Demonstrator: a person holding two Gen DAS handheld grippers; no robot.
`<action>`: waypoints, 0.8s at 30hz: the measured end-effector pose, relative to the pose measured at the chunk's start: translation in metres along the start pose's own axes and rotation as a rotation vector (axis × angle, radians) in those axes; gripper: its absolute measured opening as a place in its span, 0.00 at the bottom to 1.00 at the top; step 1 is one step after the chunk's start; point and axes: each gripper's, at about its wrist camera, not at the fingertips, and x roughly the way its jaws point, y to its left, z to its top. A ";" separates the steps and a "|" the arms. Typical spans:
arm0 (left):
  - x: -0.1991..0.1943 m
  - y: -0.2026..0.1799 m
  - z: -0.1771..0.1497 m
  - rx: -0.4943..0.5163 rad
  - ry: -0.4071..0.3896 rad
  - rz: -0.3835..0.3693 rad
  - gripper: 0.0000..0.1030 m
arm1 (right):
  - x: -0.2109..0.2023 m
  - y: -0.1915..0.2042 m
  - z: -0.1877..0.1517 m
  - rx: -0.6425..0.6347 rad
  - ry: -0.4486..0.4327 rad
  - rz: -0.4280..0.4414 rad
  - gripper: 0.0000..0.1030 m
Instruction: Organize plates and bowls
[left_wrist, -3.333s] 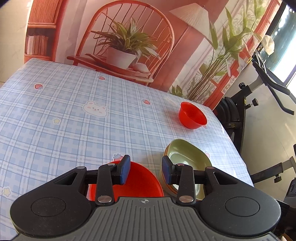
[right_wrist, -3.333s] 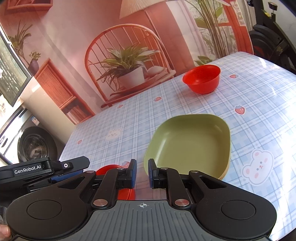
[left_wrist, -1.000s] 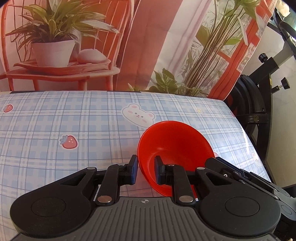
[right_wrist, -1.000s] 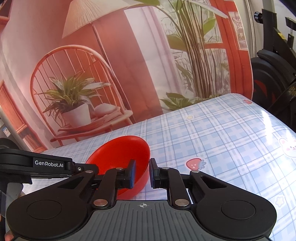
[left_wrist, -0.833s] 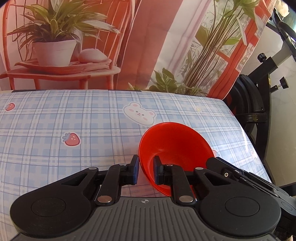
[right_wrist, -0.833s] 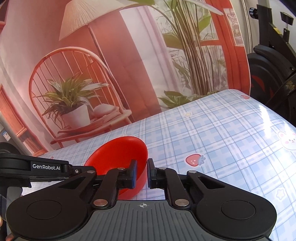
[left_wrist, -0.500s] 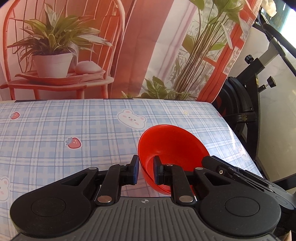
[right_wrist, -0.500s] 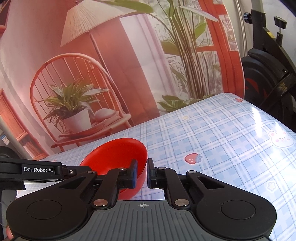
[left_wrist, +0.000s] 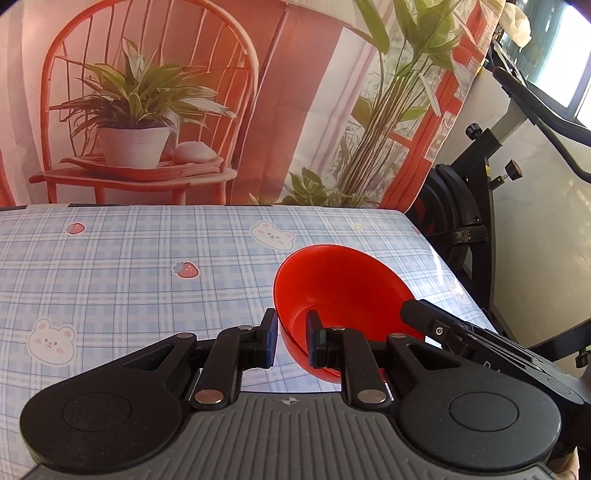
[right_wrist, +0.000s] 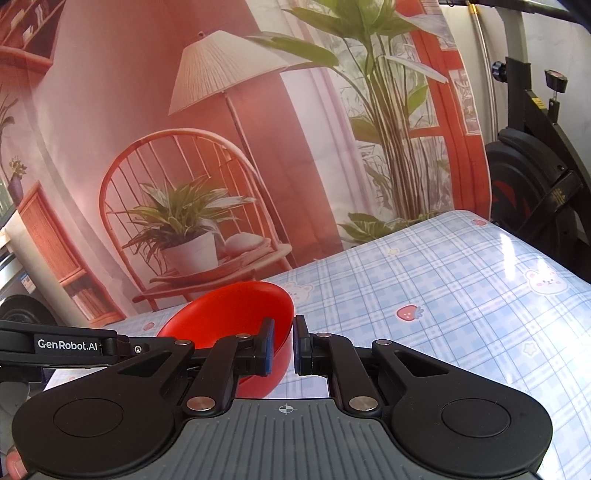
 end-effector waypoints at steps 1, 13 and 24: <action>-0.006 0.002 -0.002 -0.003 -0.002 0.000 0.17 | -0.004 0.005 -0.001 -0.003 -0.004 0.005 0.09; -0.090 0.049 -0.031 -0.014 -0.042 -0.012 0.17 | -0.051 0.078 -0.023 -0.042 -0.028 0.091 0.10; -0.128 0.101 -0.066 -0.032 -0.009 -0.037 0.17 | -0.074 0.133 -0.066 -0.013 0.015 0.137 0.10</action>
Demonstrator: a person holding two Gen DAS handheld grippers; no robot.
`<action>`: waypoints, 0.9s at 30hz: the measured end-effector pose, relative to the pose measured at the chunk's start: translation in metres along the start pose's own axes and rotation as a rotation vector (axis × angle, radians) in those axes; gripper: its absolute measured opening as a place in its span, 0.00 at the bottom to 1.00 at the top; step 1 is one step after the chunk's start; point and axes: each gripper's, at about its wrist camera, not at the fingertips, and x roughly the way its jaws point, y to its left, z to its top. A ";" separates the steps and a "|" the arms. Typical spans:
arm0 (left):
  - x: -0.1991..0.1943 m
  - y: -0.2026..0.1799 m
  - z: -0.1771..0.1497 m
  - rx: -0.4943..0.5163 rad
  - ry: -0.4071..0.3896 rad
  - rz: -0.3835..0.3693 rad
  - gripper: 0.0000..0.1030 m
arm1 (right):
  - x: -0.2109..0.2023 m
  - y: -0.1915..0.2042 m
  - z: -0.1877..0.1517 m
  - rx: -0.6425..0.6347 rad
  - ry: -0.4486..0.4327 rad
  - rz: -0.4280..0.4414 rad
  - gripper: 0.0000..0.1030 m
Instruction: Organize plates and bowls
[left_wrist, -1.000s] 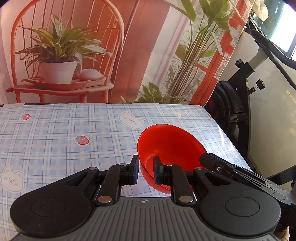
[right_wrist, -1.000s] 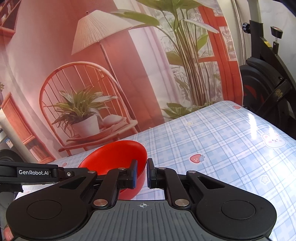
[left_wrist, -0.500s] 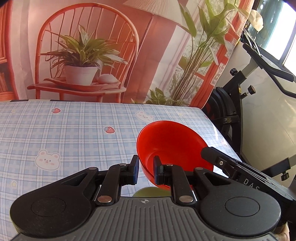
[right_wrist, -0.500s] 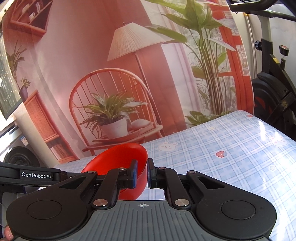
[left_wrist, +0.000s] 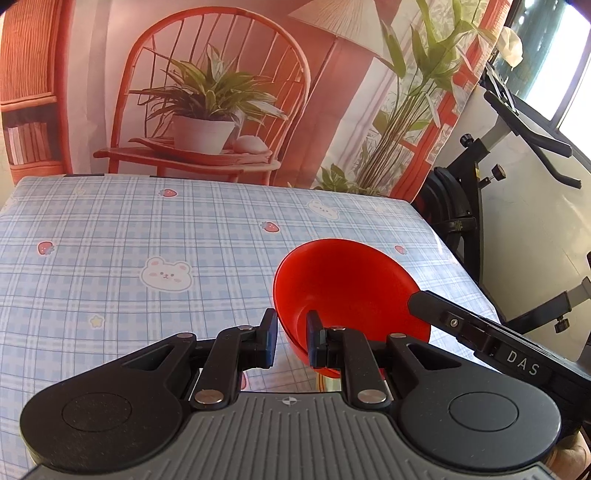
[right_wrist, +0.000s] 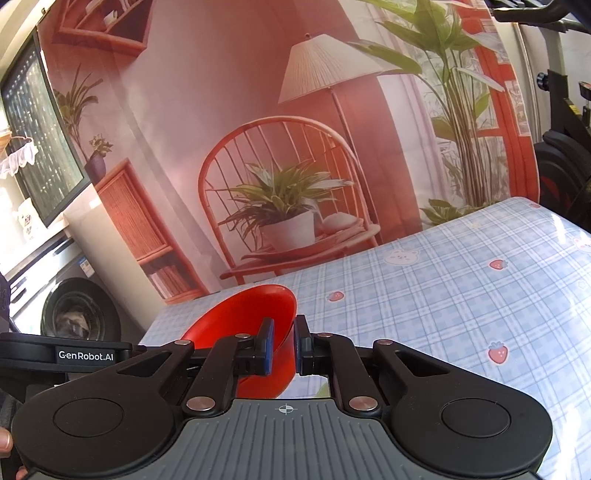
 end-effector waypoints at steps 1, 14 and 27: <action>-0.003 0.004 -0.003 -0.006 0.000 -0.004 0.17 | -0.001 0.003 -0.004 0.004 0.005 0.003 0.10; -0.015 0.023 -0.045 -0.006 0.009 0.050 0.18 | -0.003 0.031 -0.051 -0.003 0.119 0.012 0.10; -0.020 0.034 -0.068 -0.030 0.026 0.114 0.18 | 0.001 0.043 -0.082 -0.052 0.195 0.007 0.11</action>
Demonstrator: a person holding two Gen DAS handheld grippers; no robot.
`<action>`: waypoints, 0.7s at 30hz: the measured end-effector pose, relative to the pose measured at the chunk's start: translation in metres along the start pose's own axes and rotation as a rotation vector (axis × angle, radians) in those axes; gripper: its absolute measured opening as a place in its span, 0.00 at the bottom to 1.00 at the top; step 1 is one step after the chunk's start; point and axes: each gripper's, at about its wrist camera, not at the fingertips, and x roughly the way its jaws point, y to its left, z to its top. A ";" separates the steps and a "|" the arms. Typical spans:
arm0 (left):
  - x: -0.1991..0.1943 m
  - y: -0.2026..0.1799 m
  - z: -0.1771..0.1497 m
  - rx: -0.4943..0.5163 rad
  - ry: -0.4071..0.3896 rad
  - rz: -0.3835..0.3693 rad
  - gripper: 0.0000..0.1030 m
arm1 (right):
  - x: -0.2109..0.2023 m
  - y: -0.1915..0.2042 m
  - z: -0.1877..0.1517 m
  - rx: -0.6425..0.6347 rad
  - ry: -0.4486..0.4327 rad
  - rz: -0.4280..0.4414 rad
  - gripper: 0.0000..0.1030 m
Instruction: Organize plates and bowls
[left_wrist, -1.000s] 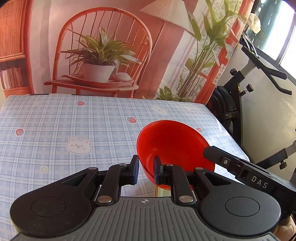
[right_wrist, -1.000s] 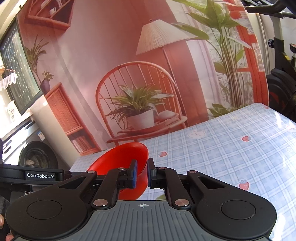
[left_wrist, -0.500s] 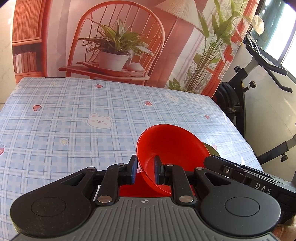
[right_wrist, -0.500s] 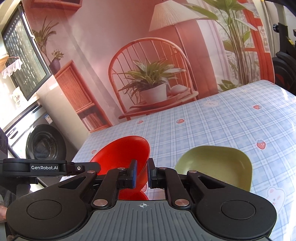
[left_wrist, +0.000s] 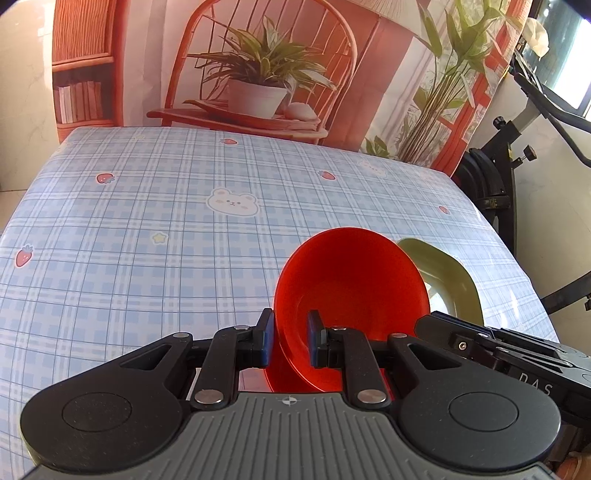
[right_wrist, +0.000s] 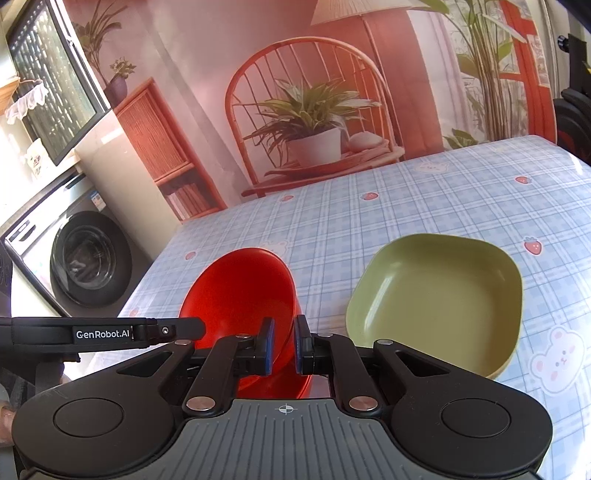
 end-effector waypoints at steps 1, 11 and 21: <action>-0.001 0.000 0.000 0.002 -0.002 0.000 0.18 | 0.000 0.000 -0.001 0.000 0.002 0.005 0.11; 0.000 0.001 -0.006 -0.012 0.010 -0.003 0.18 | -0.001 -0.002 -0.002 0.013 0.009 0.014 0.11; 0.003 0.001 -0.013 -0.032 0.023 0.011 0.18 | 0.006 -0.002 -0.013 0.025 0.056 0.015 0.11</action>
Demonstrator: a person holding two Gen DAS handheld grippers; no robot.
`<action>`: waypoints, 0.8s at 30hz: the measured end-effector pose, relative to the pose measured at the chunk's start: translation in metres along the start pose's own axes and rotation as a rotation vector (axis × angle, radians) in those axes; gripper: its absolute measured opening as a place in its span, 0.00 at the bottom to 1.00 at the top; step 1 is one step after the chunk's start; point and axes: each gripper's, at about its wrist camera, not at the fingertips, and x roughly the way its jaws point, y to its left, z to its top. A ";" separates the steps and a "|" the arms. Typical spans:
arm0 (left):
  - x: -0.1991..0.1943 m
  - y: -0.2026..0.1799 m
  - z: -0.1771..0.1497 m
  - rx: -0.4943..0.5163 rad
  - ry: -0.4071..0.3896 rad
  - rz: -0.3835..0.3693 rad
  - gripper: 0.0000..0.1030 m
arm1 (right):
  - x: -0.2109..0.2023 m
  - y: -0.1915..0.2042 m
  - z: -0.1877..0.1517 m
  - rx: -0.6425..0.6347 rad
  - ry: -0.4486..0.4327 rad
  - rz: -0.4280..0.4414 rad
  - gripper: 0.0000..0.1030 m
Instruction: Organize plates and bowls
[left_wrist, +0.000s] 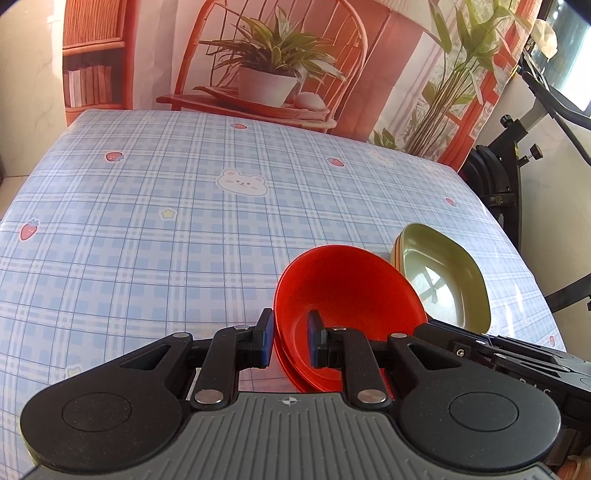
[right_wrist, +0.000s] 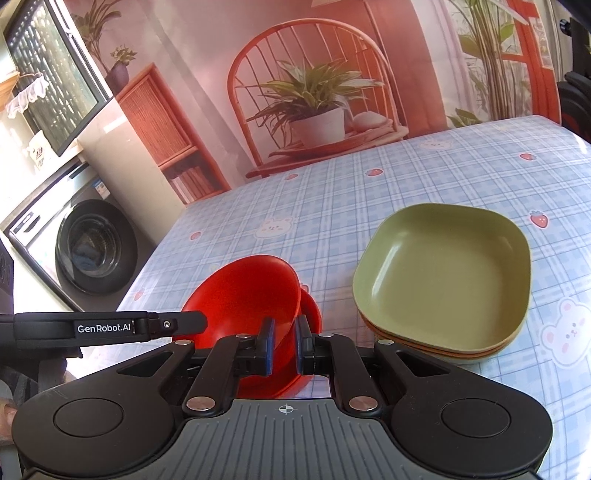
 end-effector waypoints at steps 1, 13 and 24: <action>0.001 -0.001 0.000 0.001 0.002 0.002 0.18 | 0.001 0.000 -0.002 -0.001 0.004 -0.003 0.11; 0.005 0.003 -0.005 -0.033 -0.028 0.000 0.18 | 0.006 -0.007 -0.007 0.010 0.025 -0.013 0.11; -0.001 -0.001 -0.009 -0.041 -0.085 -0.002 0.18 | 0.008 -0.007 -0.011 0.003 0.011 -0.022 0.16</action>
